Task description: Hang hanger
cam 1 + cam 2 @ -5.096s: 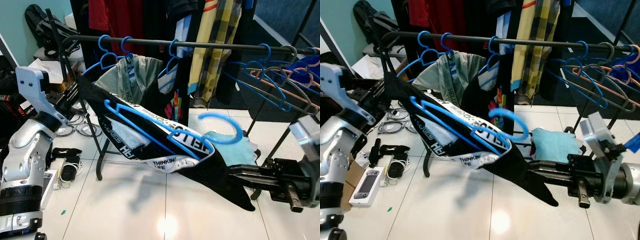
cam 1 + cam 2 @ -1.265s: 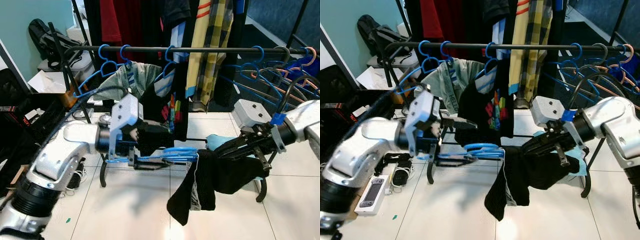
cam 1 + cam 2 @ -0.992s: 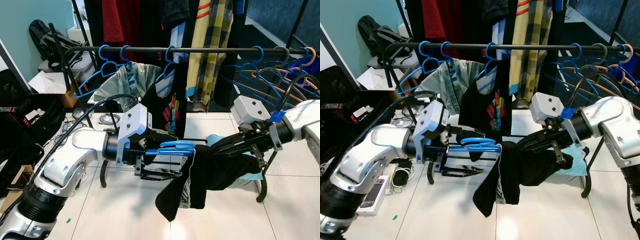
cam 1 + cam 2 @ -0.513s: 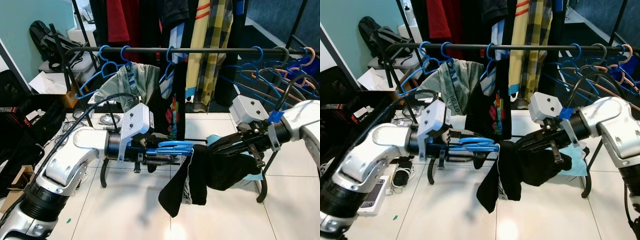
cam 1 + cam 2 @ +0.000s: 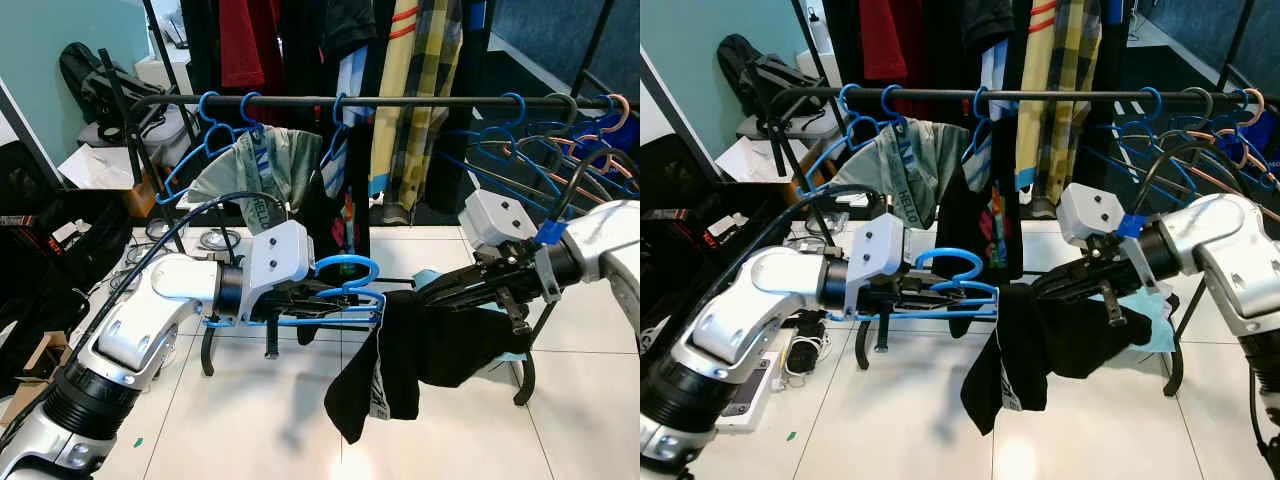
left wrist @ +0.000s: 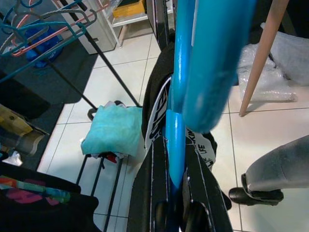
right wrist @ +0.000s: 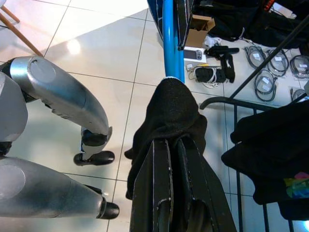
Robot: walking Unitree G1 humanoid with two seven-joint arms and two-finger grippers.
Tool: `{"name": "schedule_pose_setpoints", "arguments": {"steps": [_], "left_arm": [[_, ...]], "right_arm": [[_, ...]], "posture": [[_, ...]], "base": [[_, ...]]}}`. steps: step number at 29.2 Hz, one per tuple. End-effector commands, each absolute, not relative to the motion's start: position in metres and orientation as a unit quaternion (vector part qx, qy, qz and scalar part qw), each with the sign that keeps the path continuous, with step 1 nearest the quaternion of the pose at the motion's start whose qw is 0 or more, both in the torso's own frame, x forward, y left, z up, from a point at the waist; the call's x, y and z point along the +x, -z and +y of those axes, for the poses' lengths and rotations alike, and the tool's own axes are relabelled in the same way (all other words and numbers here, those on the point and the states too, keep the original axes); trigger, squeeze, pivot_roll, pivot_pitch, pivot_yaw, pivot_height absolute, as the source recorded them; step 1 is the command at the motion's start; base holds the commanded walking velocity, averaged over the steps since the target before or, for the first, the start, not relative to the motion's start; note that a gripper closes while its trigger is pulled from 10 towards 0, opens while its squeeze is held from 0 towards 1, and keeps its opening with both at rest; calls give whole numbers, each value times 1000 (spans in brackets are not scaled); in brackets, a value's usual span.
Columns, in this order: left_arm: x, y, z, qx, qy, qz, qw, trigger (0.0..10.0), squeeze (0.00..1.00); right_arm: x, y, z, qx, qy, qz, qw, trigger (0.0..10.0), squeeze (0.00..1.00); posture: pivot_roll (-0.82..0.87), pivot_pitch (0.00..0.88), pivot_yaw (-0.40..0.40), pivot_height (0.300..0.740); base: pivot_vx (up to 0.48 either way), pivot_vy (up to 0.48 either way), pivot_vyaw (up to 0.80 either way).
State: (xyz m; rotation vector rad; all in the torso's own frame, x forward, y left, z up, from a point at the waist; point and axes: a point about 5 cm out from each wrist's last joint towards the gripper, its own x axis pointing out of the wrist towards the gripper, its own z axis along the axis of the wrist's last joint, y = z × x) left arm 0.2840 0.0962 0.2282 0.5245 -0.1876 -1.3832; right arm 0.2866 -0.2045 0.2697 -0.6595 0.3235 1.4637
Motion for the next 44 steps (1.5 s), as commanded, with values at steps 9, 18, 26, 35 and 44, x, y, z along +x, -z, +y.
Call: {"name": "schedule_pose_setpoints", "arguments": {"steps": [9, 18, 26, 35, 44], "left_arm": [[288, -239, 105, 198, 620, -104, 752, 0, 0], [287, -243, 109, 176, 620, -111, 756, 0, 0], [286, -246, 117, 174, 618, -111, 759, 431, 0], [285, -259, 122, 159, 613, -130, 763, 510, 0], [277, -288, 135, 118, 621, -179, 754, 39, 0]], "right_arm": [[285, -276, -199, -283, -657, 103, 691, 10000, 647], [285, -285, -203, -274, -651, 76, 704, 10000, 1000], [279, -309, -234, -267, -611, 51, 744, 10000, 1000], [271, -302, -250, -260, -600, 73, 754, 10000, 1000], [266, -281, -269, -209, -570, 80, 791, 10000, 0]], "posture": [[-85, 4, 68, 740], [-88, 8, 65, 740], [-93, 18, 57, 740], [-96, 26, 49, 740], [-94, 22, 48, 740]], "base": [[0, 0, 0], [0, 0, 0], [0, 0, 0], [0, 0, 0], [0, 0, 0]]}}
